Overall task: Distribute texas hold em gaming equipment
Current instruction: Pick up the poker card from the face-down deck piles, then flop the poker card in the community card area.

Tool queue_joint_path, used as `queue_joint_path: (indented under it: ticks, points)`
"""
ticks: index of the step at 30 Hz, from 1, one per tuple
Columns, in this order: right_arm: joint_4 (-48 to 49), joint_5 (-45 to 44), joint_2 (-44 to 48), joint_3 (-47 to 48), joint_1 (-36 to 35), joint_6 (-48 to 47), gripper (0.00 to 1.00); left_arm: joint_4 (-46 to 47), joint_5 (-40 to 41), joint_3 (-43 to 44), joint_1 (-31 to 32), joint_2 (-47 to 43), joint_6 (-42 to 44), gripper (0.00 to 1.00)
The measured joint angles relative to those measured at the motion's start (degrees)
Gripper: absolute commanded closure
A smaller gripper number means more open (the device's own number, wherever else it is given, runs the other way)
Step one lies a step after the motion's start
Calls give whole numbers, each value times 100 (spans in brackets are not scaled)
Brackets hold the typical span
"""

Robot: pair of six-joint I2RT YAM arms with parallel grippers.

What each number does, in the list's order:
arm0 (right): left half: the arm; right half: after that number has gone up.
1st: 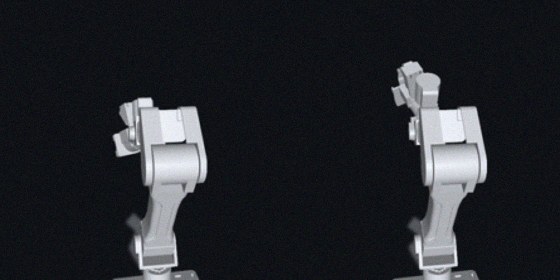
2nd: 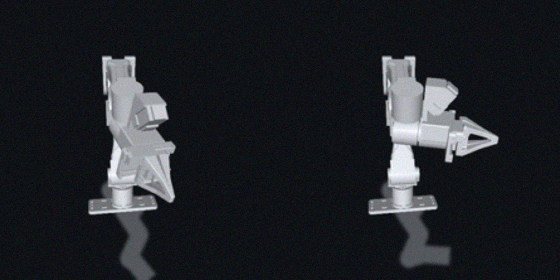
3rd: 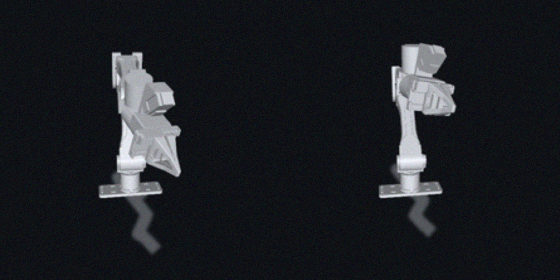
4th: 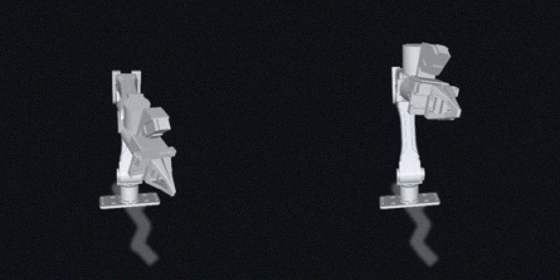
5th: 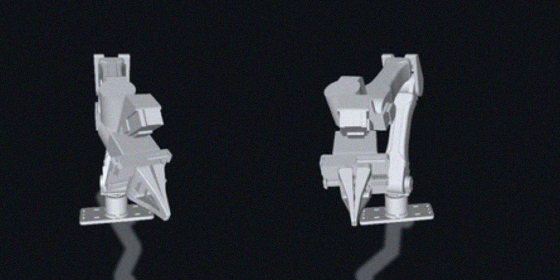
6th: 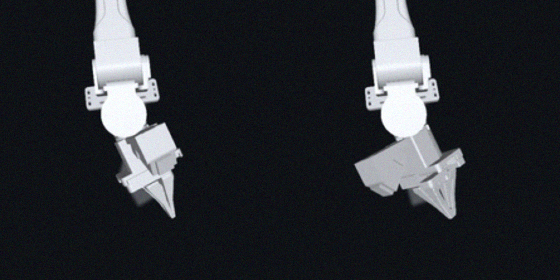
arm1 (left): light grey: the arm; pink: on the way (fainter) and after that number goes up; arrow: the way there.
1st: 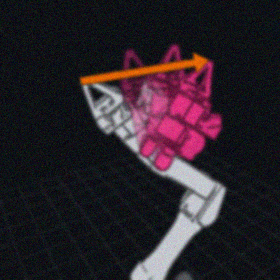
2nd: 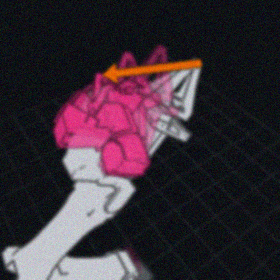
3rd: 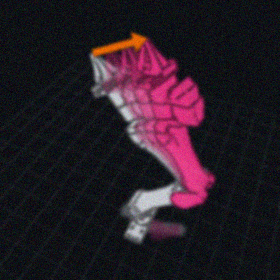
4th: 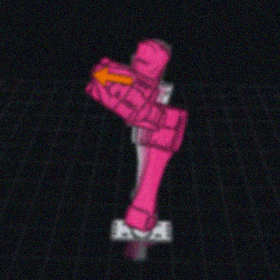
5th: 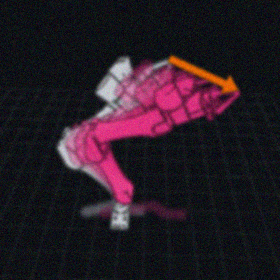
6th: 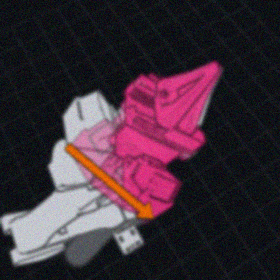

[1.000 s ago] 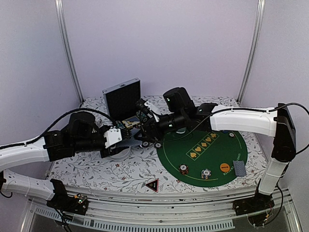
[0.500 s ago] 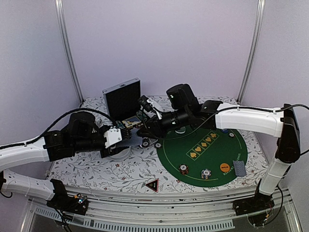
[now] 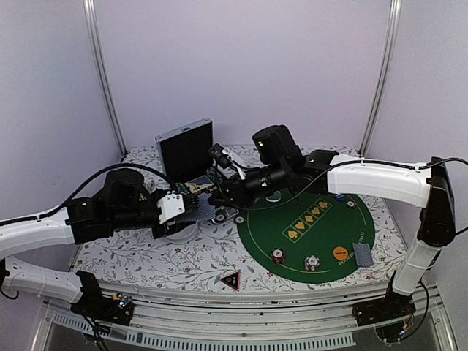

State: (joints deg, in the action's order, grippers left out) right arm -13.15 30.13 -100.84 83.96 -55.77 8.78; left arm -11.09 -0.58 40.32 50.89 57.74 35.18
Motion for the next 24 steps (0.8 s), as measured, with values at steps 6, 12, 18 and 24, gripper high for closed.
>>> queue_joint_path:
  ticks: [6,12,18,24]
  points:
    - [-63,50,319,-31,42,-7,98,57,2,0,0,-7,0,48]
    - [-35,70,730,-48,155,-24,98,50,0,0,0,-9,0,48]
    - [-153,-90,903,-96,313,-55,98,52,-2,0,0,-9,0,48]
    - [-975,-1123,1537,-92,960,-463,99,52,-7,0,0,-9,0,48]
